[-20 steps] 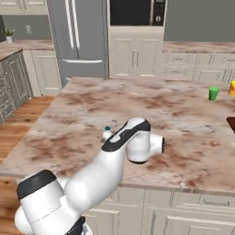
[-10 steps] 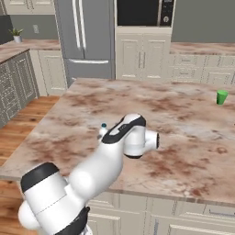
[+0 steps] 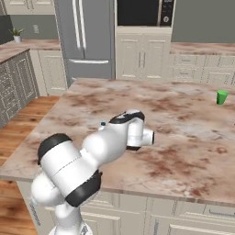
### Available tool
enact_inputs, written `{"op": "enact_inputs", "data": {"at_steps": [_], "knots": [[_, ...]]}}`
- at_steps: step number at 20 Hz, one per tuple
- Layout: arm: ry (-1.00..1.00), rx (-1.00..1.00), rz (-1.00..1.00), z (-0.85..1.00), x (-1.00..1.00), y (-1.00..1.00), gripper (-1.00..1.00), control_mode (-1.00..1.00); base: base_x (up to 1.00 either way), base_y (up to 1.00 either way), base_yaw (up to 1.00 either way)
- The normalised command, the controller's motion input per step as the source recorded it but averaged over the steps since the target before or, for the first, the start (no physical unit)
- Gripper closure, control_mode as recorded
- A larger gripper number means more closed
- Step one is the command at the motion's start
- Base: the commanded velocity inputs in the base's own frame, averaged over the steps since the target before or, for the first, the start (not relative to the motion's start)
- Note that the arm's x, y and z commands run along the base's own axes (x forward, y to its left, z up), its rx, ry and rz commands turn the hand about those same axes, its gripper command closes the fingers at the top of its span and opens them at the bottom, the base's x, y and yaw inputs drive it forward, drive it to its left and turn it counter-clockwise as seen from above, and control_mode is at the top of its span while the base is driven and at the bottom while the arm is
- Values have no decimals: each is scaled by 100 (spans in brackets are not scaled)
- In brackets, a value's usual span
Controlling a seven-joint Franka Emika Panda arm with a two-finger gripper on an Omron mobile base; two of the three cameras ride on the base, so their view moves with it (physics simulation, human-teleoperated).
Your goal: Place the drinks on the dining counter in a tight cluster.
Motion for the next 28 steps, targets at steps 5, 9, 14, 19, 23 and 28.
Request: {"op": "enact_inputs", "data": {"at_steps": [5, 9, 14, 19, 23, 28], "knots": [[-13, -7, 5, -42, 20, 16, 100, -100, 0, 0, 0], [-3, 0, 2, -35, 21, 5, 100, -100, 0, 0, 0], [-2, -1, 1, -32, 15, 5, 100, -100, 0, 0, 0], [-7, -8, 0, -34, 6, 5, 100, -100, 0, 0, 0], [-8, -13, 0, -37, 5, 8, 100, -100, 0, 0, 0], [-11, -13, 0, -41, 1, 10, 100, -100, 0, 0, 0]]}}
